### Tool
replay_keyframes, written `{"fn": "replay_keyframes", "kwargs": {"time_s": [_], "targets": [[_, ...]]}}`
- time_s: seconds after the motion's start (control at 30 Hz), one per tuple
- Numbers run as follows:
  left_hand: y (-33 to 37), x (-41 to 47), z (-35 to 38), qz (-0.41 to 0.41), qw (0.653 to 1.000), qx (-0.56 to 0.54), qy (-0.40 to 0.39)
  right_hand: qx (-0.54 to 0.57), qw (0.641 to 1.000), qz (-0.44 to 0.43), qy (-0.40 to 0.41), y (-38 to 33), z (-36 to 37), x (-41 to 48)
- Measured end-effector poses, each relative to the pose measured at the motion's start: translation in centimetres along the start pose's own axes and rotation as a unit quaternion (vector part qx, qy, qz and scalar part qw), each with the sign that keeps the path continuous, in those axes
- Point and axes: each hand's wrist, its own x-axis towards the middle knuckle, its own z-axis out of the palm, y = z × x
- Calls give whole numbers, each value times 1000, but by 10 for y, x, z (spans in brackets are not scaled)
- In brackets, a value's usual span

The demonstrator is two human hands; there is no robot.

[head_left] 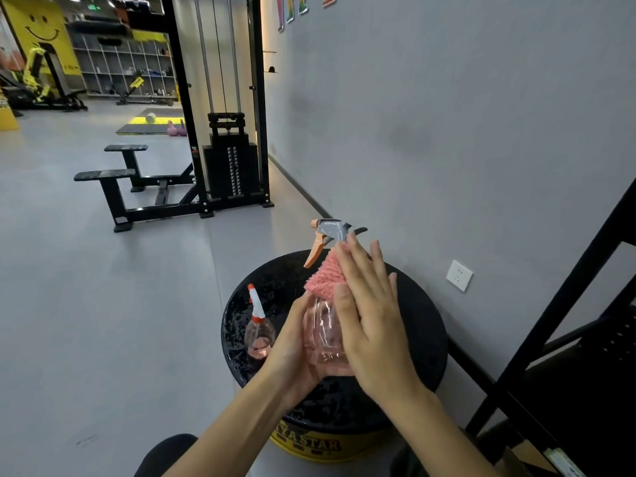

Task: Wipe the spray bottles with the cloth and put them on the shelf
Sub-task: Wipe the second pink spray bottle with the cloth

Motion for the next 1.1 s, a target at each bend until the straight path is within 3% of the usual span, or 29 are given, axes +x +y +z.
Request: {"fn": "replay_keyframes", "kwargs": {"time_s": [0.27,0.5,0.83,1.1], "targets": [[6,6,-13,-29,997,-61,42,-18,999,-29,0,-10,19,-51],[-3,2,-9,-23,999,-33,20,66,997,41,-8,-4,6,-7],[6,6,-17,-23,996,-67,54,37,999,-18,-17,-13,15,-46],[0,-2,-5,-25,998,-50,-2,99,994,35,-32,-5,2,-8]]}}
